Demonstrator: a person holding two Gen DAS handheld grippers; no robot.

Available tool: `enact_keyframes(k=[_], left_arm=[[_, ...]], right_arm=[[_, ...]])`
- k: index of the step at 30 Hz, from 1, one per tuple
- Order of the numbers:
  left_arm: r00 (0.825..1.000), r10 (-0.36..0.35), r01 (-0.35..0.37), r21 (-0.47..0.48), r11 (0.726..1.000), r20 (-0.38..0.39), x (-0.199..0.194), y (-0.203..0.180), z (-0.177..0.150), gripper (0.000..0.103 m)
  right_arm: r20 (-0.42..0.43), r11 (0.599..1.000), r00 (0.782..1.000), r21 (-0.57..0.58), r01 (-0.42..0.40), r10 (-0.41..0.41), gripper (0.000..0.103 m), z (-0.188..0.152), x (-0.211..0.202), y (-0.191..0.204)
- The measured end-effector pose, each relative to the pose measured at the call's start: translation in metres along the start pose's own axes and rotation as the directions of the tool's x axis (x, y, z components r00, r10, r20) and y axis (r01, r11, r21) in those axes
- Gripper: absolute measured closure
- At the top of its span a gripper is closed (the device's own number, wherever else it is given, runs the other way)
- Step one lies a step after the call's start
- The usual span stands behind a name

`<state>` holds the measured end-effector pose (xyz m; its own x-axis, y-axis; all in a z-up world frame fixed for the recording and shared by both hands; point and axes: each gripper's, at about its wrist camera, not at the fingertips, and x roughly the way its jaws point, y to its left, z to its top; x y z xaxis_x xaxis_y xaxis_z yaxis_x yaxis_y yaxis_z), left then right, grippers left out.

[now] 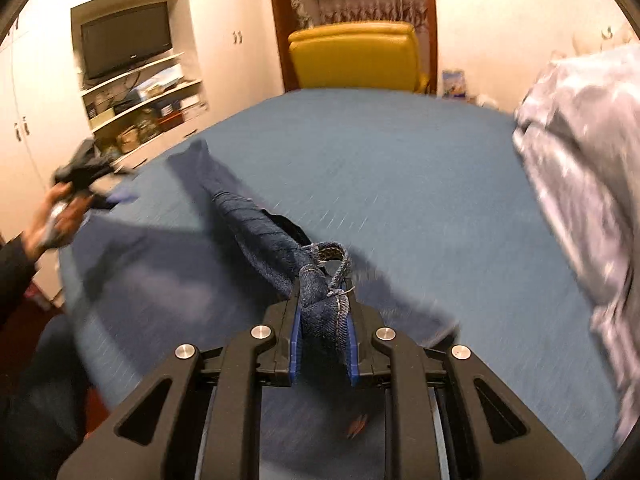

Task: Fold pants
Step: 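Carry the held leg onto the other leg with the right tool while the left tool grips it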

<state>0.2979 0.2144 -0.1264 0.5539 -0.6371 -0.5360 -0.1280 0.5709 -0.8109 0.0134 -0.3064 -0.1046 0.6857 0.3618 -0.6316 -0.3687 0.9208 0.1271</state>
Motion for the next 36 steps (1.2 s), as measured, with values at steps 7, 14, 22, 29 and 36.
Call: enact_keyframes(k=[7,14,22,29,36], left_arm=[[1.0,-0.009,0.016,-0.235,0.972,0.03,0.012,0.083,0.024,0.059],[0.996,-0.012,0.039,-0.302,0.953,0.091,0.012,0.107,0.063,0.059],[0.997,0.063,-0.042,-0.399,0.916,0.04,0.051,0.124,0.106,0.086],[0.982,0.121,-0.077,-0.275,0.958,0.145,-0.033,0.065,0.092,0.102],[0.965,0.201,-0.158,-0.235,0.959,0.17,-0.134,0.067,-0.076,0.102]], right_arm=[[-0.013,0.998,1.0,0.064,0.02,-0.019,0.085,-0.019,0.0,0.005],[-0.009,0.998,0.999,0.049,0.038,-0.037,0.085,0.004,-0.002,-0.009],[-0.012,0.998,1.0,0.05,0.029,-0.029,0.085,0.01,-0.002,-0.02],[-0.042,1.0,0.999,-0.024,0.014,-0.015,0.085,0.007,-0.006,-0.032],[-0.203,0.99,0.979,0.132,0.051,-0.023,0.068,-0.057,0.001,-0.078]])
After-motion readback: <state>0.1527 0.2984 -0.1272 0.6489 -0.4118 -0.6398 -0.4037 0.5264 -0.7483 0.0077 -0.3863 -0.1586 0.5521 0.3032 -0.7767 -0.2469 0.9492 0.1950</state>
